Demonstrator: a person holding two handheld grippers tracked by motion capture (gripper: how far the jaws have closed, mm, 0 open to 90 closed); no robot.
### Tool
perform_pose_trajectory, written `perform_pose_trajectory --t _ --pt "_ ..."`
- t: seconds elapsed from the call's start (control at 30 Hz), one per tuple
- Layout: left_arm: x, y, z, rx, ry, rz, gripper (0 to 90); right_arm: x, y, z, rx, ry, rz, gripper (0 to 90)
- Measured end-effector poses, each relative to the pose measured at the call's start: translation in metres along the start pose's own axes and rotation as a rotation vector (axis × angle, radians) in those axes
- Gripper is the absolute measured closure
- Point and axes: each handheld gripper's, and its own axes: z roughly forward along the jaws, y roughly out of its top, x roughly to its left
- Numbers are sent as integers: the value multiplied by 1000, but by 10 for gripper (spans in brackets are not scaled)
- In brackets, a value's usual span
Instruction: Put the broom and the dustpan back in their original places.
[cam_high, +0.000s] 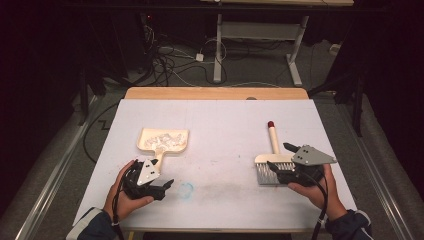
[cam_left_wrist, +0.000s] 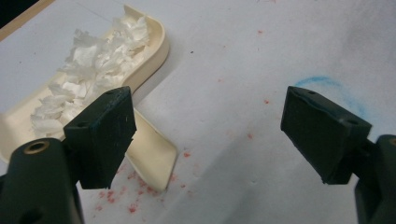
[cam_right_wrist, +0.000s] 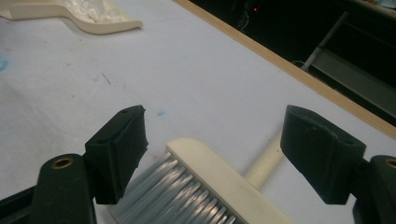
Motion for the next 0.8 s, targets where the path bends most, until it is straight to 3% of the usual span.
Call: perform_pose_trajectory --t 0.3,0.47,0.8 --pt "-1 0 1 10 1 8 172 2 -11 -4 -21 4 -5 235" --pt "-2 0 0 12 -1 6 172 4 -18 -7 -48 -17 -6 239" --pt "-3 0 1 15 -3 8 172 6 -38 -11 -27 -21 -1 238"
